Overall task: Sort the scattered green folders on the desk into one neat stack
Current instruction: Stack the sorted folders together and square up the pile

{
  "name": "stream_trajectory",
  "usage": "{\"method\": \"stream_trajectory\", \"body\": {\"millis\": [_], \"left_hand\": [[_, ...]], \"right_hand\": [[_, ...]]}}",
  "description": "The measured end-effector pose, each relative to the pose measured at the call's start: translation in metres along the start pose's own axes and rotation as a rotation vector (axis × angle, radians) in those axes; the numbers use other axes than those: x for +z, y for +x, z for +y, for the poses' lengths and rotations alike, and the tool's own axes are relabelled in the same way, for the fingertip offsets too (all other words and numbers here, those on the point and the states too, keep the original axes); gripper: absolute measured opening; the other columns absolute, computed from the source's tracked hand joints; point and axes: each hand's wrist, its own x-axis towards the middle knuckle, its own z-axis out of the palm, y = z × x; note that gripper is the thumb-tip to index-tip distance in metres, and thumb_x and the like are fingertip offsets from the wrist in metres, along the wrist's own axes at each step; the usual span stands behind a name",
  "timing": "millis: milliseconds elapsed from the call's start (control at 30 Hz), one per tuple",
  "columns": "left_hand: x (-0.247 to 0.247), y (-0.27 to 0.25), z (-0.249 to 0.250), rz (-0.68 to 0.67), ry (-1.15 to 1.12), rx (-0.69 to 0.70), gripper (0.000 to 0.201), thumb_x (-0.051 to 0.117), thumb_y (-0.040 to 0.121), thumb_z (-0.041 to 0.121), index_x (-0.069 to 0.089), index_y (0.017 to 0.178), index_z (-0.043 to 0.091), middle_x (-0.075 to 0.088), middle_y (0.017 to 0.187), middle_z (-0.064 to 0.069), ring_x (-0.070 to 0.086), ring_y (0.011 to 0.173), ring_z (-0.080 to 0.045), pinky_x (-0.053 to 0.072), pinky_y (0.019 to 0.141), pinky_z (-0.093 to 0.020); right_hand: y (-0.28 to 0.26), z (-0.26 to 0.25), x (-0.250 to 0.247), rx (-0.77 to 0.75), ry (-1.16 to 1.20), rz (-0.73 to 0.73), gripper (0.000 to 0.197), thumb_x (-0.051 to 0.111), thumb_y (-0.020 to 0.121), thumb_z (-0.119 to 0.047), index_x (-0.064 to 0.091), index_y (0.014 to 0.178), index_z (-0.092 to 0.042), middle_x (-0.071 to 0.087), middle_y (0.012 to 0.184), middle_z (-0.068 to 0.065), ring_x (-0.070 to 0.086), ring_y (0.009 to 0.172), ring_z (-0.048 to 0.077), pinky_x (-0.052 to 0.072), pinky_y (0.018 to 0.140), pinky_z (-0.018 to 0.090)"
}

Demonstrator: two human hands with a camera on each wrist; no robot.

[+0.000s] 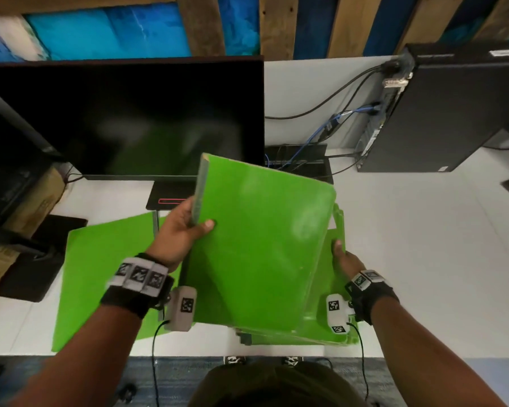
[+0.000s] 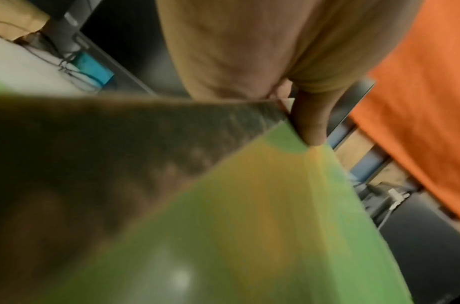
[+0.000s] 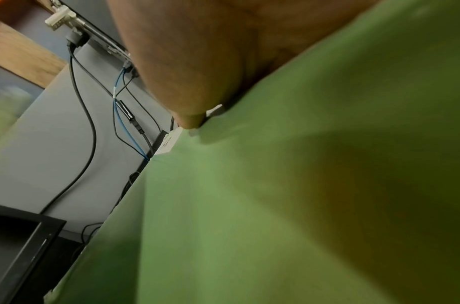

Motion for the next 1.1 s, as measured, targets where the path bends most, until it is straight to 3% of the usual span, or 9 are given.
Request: {"method": "stream_trajectory", "body": {"millis": [67,167,267,367,533,633,800,1000,1100], "left_hand": [[0.012,0.016,-0.027,0.021,0.090,-0.068,0.043,0.071,0.074,0.016,0.061,0.114,0.026,0.068,0.116,-0.002,0.061,0.110,-0.027,0.046,0.097,-0.043],[0.025,0.029,-0.067,0.091,0.247,-0.228,0.022,0.066,0.083,0.002,0.060,0.093,0.021,0.068,0.082,0.009,0.063,0.082,-0.019,0.050,0.078,-0.027],[0.042,0.032,-0.093,0.120,0.410,-0.383,0.019,0.066,0.085,0.009,0.056,0.101,0.010,0.065,0.094,-0.008,0.063,0.089,-0.029,0.052,0.081,-0.038],[0.057,0.035,-0.101,0.189,0.402,-0.460,0.025,0.062,0.087,0.011,0.054,0.110,0.006,0.063,0.098,-0.009,0.062,0.092,-0.029,0.050,0.079,-0.036],[0.072,0.044,-0.094,0.237,0.306,-0.438,0.029,0.063,0.087,0.009,0.056,0.115,0.007,0.061,0.098,-0.005,0.059,0.090,-0.025,0.045,0.078,-0.030],[0.064,0.050,-0.086,0.182,0.146,-0.422,0.028,0.066,0.084,0.002,0.064,0.108,0.016,0.069,0.100,-0.006,0.065,0.095,-0.029,0.052,0.090,-0.043],[0.016,0.050,-0.090,0.184,0.053,-0.484,0.028,0.068,0.079,-0.003,0.062,0.100,0.016,0.063,0.093,-0.011,0.058,0.087,-0.030,0.049,0.086,-0.049],[-0.037,0.026,-0.085,0.328,-0.140,-0.492,0.020,0.059,0.086,-0.005,0.056,0.103,0.005,0.055,0.076,-0.007,0.054,0.067,-0.023,0.049,0.059,-0.036],[-0.030,0.021,-0.080,0.280,-0.215,-0.428,0.020,0.054,0.088,-0.008,0.057,0.098,0.009,0.056,0.079,-0.008,0.056,0.068,-0.023,0.052,0.060,-0.035]], "right_hand": [[0.001,-0.001,0.001,0.010,0.032,-0.001,0.086,0.009,0.094,-0.062,0.048,0.134,0.002,0.046,0.140,0.026,0.046,0.128,0.036,0.033,0.104,0.037],[0.004,-0.001,0.001,0.026,0.070,0.003,0.084,0.006,0.096,-0.058,0.048,0.134,0.003,0.045,0.140,0.027,0.044,0.130,0.036,0.033,0.104,0.036],[0.006,0.000,0.003,0.038,0.094,0.019,0.086,0.005,0.094,-0.061,0.048,0.135,0.002,0.045,0.140,0.027,0.044,0.129,0.036,0.032,0.104,0.037],[0.009,0.001,0.007,0.042,0.127,0.018,0.091,0.002,0.092,-0.064,0.048,0.134,0.002,0.046,0.140,0.027,0.045,0.129,0.036,0.032,0.105,0.038],[0.014,0.002,0.008,0.026,0.146,0.006,0.092,0.004,0.090,-0.067,0.050,0.133,0.001,0.047,0.138,0.027,0.045,0.128,0.037,0.032,0.106,0.040],[0.017,0.005,0.006,0.012,0.125,-0.008,0.085,0.012,0.093,-0.063,0.046,0.137,0.001,0.044,0.141,0.027,0.043,0.131,0.037,0.031,0.107,0.040],[0.015,0.007,0.002,0.011,0.046,-0.007,0.075,0.027,0.096,-0.058,0.046,0.134,0.004,0.048,0.139,0.025,0.048,0.126,0.037,0.036,0.100,0.036],[0.015,0.008,0.002,-0.005,0.057,-0.008,0.074,0.029,0.095,-0.058,0.051,0.128,0.004,0.054,0.131,0.026,0.053,0.118,0.036,0.039,0.094,0.036],[0.015,0.008,0.003,-0.001,0.082,-0.005,0.074,0.030,0.095,-0.058,0.052,0.128,0.004,0.054,0.131,0.026,0.053,0.118,0.036,0.039,0.095,0.035]]}}
